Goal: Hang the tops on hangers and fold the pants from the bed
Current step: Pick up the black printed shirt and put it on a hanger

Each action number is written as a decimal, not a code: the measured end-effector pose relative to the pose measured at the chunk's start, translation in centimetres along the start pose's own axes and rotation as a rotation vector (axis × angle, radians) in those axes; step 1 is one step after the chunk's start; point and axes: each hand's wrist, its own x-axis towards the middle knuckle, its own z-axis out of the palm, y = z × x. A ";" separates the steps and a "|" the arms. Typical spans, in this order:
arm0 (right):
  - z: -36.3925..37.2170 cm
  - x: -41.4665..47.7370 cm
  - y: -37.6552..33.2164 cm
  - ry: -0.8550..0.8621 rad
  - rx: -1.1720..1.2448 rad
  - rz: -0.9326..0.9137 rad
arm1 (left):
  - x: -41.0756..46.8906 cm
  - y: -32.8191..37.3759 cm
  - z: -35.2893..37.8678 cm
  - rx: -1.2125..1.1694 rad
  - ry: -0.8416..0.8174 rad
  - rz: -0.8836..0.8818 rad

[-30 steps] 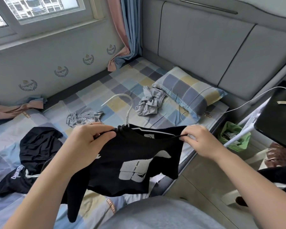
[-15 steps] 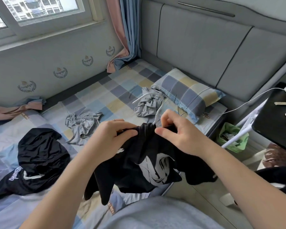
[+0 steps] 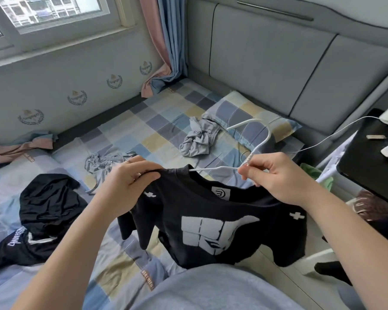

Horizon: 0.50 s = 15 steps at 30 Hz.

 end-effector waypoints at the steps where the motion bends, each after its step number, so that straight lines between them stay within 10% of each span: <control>1: 0.1 -0.2 0.0 0.007 0.012 -0.007 | 0.0 -0.1 0.0 -0.002 0.002 0.001; 15: -1.0 -6.0 2.2 0.039 -0.040 0.219 | 1.7 -0.8 2.4 0.103 0.142 0.112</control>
